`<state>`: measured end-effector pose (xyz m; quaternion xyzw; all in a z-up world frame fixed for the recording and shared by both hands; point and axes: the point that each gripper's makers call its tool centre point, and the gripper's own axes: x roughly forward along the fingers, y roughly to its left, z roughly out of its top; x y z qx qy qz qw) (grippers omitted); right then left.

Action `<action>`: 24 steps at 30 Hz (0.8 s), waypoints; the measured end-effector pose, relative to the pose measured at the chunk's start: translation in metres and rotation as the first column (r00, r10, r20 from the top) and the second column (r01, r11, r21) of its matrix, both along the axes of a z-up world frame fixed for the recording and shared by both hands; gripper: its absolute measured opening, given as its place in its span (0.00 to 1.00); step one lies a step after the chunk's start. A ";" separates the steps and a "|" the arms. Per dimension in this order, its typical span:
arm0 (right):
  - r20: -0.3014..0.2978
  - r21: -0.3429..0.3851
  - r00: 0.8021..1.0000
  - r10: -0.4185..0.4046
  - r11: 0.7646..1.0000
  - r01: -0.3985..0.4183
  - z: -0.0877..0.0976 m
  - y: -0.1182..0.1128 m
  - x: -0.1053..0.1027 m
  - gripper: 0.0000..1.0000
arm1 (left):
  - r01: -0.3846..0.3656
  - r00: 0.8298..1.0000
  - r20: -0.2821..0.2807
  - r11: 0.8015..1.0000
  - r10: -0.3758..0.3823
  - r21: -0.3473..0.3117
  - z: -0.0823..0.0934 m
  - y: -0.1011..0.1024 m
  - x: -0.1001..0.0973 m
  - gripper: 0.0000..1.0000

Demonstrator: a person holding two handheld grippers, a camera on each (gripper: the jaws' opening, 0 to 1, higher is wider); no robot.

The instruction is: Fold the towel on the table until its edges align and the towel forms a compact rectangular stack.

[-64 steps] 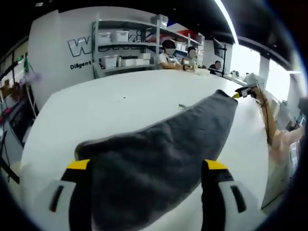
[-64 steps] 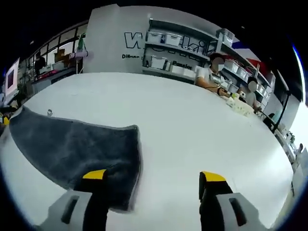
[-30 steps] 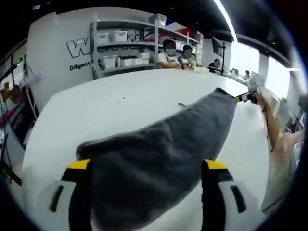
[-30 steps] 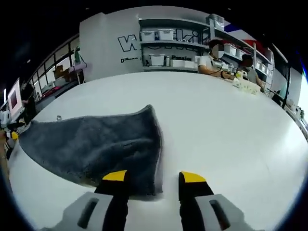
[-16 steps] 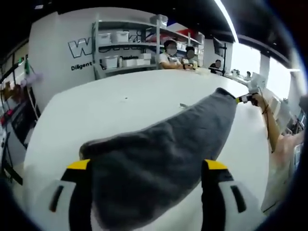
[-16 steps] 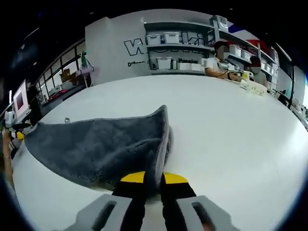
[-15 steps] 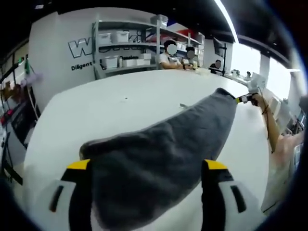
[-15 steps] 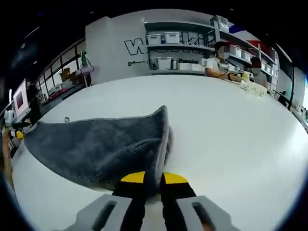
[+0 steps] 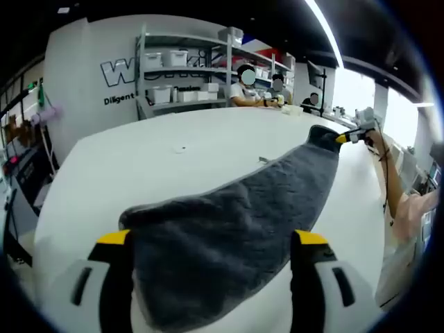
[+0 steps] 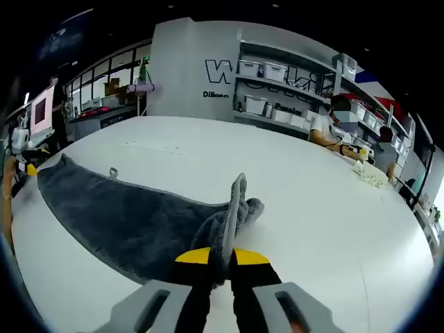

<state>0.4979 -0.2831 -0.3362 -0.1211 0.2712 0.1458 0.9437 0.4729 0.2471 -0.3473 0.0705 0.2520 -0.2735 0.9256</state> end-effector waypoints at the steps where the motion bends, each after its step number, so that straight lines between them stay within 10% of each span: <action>1: 0.006 -0.008 1.000 0.019 1.000 -0.019 0.002 0.009 0.000 0.09 | 0.000 1.000 0.003 1.000 0.000 -0.004 0.001 0.000 -0.001 0.99; 13: -0.003 -0.055 0.966 0.258 0.965 -0.258 0.005 0.129 0.005 0.09 | -0.003 1.000 0.016 0.999 0.003 -0.035 0.006 0.004 -0.001 0.99; 24: -0.027 0.002 0.875 0.483 0.876 -0.483 -0.006 0.236 -0.013 0.09 | -0.008 0.999 0.035 0.998 0.011 -0.058 0.012 0.009 -0.001 0.99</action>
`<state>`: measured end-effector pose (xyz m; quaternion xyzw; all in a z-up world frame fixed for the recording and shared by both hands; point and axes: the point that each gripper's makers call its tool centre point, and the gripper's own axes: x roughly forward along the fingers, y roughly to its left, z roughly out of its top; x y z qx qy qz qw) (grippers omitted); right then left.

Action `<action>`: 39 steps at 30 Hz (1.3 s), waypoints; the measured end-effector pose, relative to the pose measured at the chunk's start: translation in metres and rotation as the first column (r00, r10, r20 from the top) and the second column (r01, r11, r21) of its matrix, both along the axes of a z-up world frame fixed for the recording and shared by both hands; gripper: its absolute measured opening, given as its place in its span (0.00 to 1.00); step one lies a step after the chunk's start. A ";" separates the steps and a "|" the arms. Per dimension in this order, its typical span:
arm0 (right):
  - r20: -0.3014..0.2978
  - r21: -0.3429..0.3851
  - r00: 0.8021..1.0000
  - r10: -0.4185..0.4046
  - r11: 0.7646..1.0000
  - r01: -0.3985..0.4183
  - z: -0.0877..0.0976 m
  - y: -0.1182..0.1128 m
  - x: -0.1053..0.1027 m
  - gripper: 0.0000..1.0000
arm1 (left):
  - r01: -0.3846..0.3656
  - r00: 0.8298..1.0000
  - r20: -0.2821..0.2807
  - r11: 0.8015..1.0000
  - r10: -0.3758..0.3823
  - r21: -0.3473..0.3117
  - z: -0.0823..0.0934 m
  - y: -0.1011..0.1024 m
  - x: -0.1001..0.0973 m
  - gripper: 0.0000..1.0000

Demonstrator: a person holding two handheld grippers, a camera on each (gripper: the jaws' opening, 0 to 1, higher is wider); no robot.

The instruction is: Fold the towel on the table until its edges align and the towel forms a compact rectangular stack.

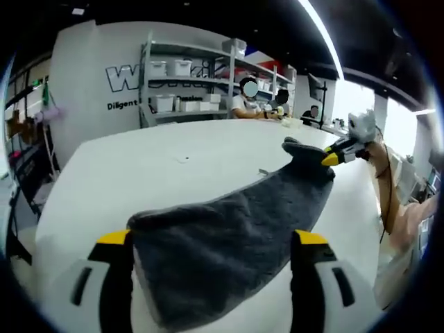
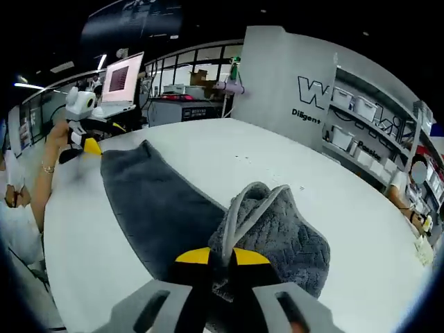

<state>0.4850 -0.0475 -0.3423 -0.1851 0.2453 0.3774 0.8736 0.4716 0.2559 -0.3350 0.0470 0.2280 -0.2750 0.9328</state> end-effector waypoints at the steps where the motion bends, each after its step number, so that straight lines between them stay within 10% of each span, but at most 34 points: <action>1: -0.004 0.002 1.000 0.016 1.000 -0.016 0.000 0.008 -0.001 0.09 | 0.002 1.000 0.000 1.000 -0.002 -0.001 0.000 0.000 0.000 0.99; 17: -0.017 0.015 0.965 0.261 0.965 -0.261 0.012 0.136 -0.020 0.09 | 0.036 0.999 0.011 0.999 -0.036 0.013 0.002 -0.004 -0.005 0.99; 39: 0.008 0.015 0.914 0.405 0.914 -0.405 0.044 0.243 -0.030 0.09 | 0.099 0.995 0.015 0.994 -0.099 0.039 0.002 -0.007 -0.018 0.99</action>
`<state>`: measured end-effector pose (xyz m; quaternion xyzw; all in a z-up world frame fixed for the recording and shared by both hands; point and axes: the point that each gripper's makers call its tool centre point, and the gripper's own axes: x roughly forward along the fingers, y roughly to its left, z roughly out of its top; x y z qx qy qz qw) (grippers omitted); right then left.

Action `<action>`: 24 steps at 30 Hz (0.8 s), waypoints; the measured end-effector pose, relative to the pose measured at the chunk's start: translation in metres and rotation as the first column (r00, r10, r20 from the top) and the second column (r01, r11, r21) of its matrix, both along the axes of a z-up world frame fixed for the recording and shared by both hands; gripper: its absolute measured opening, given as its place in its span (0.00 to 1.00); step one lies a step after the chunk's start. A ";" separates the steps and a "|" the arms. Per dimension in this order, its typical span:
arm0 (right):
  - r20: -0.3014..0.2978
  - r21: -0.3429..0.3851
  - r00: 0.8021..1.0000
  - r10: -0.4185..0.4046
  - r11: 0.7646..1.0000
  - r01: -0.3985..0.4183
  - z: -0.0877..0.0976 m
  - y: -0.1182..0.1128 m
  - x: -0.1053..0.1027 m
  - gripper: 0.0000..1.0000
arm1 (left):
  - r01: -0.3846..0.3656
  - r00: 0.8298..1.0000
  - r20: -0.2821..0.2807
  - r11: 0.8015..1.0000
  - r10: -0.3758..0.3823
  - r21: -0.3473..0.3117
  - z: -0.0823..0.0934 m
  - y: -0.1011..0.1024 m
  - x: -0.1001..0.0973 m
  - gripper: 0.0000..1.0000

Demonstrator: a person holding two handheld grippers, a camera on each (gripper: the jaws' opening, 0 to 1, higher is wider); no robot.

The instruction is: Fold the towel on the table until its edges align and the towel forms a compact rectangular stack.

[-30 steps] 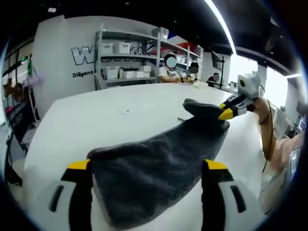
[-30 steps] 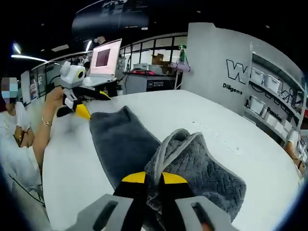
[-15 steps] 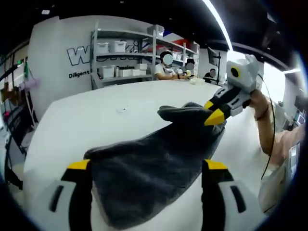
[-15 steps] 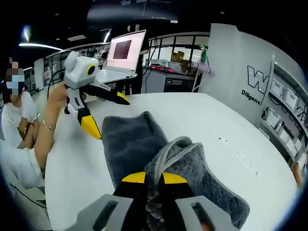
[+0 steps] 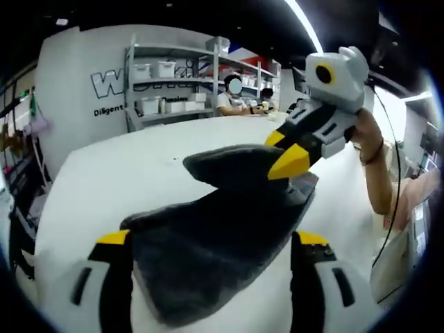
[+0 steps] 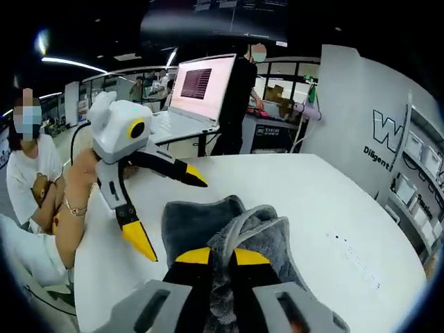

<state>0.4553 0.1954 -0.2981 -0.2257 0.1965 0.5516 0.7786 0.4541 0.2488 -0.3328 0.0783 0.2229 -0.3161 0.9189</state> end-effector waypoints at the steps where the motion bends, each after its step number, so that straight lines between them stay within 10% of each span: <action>1: 0.004 0.001 1.000 0.000 1.000 0.000 0.002 0.003 0.001 0.09 | 0.002 1.000 0.002 1.000 -0.002 0.002 0.001 0.001 -0.001 0.99; 24: -0.012 -0.019 0.998 0.054 0.998 -0.054 -0.012 0.096 -0.001 0.10 | 0.029 0.992 0.120 0.999 -0.034 0.042 0.023 0.026 -0.030 0.99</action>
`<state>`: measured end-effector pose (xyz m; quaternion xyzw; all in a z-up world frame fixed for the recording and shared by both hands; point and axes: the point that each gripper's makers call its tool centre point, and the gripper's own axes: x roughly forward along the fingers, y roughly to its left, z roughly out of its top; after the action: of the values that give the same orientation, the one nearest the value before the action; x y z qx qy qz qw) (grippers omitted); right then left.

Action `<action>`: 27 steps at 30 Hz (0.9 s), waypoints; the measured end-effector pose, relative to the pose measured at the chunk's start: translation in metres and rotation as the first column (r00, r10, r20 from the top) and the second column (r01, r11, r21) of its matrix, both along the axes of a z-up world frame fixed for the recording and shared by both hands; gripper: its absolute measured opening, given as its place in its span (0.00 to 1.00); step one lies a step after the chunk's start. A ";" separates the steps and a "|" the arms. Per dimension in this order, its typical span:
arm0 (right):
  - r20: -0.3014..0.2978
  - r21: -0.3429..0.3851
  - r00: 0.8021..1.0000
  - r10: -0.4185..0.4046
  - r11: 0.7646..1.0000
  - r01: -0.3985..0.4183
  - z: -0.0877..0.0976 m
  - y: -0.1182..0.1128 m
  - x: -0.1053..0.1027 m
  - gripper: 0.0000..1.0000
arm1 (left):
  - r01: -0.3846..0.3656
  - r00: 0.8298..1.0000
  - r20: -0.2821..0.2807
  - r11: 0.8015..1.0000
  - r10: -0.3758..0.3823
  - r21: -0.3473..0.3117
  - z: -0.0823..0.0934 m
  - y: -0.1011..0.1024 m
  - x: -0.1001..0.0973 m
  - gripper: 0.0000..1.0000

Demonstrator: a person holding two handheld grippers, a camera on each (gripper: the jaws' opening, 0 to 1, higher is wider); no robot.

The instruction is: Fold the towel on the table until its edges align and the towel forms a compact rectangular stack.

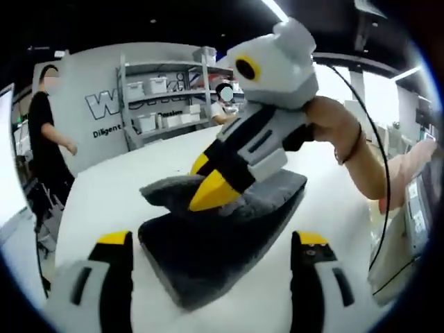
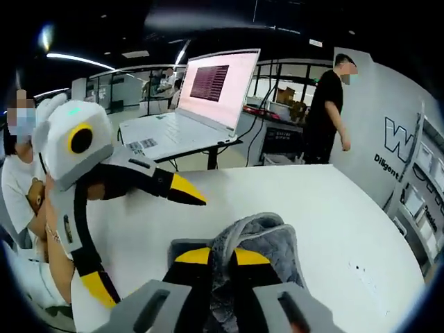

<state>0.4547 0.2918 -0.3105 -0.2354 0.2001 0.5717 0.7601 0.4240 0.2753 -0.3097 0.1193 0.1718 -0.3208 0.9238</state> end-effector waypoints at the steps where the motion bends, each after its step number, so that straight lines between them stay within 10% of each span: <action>1: -0.011 -0.001 1.000 0.003 1.000 -0.003 -0.005 0.004 0.000 0.10 | -0.001 1.000 0.002 1.000 0.001 -0.002 0.000 0.000 0.000 0.99; 10: -0.149 -0.036 0.987 0.053 0.998 -0.059 -0.052 0.020 -0.009 0.11 | 0.027 1.000 -0.001 0.999 -0.027 0.028 -0.004 -0.006 -0.003 0.99; 27: -0.095 0.011 0.995 -0.020 1.000 0.021 -0.032 -0.006 0.007 0.63 | 0.047 0.999 -0.005 0.998 -0.047 0.046 -0.005 -0.012 -0.002 0.99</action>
<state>0.4617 0.2859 -0.3428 -0.2013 0.2347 0.5756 0.7570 0.4224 0.2637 -0.3151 0.1438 0.1782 -0.3387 0.9126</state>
